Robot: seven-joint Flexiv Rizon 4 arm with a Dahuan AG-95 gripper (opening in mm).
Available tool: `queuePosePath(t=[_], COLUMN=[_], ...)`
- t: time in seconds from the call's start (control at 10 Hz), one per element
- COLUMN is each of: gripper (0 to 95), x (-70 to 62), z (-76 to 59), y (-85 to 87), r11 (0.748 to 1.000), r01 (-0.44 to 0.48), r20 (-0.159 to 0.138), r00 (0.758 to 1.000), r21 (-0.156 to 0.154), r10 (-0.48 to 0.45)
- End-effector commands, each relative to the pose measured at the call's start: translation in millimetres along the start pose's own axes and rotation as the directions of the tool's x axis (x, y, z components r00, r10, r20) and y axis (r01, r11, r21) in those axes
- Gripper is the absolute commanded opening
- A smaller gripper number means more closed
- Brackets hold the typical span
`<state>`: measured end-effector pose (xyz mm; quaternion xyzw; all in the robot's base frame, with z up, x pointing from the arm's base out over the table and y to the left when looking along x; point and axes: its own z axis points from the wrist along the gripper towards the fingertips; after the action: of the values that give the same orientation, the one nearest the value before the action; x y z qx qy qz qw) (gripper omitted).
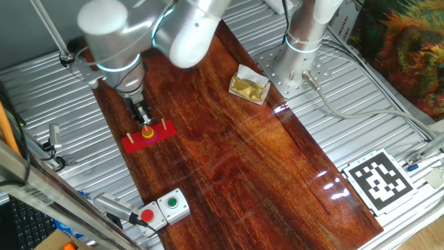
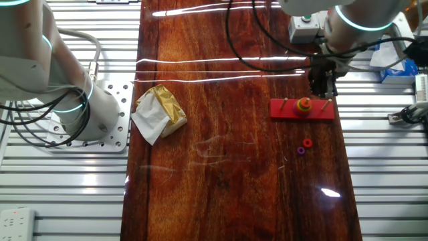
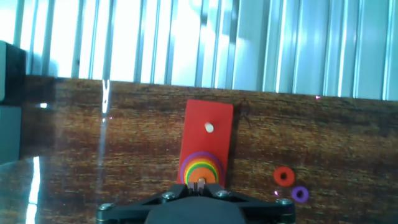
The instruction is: Take out one Hanoi block and throw it aside
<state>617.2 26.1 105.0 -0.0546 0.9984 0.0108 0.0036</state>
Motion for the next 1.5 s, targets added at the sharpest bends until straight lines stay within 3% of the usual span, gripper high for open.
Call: queuePosePath(t=[0.1, 0.4, 0.7, 1.2, 1.3, 1.4, 1.5], gripper=[0.0, 0.0, 0.0, 0.0, 38.0, 38.0, 38.0], x=[1.4, 0.6, -2.3, -6.6, -6.5, -6.5, -6.3], z=[2.8, 5.7, 6.1, 6.6, 6.8, 7.1, 7.5], y=[-2.4, -17.8, -17.3, -15.4, -14.9, -14.0, -12.7], r11=[1.000, 1.000, 0.999, 0.998, 0.998, 0.998, 0.996], r01=[0.001, -0.012, -0.032, -0.038, -0.032, -0.036, -0.040], r20=[0.010, 0.011, 0.013, 0.013, 0.015, 0.014, 0.016], r00=[1.000, 1.000, 0.999, 0.999, 0.999, 0.999, 0.999], r21=[0.002, -0.011, -0.042, -0.048, -0.053, -0.057, -0.081], r10=[-0.001, 0.012, 0.033, 0.038, 0.033, 0.037, 0.041])
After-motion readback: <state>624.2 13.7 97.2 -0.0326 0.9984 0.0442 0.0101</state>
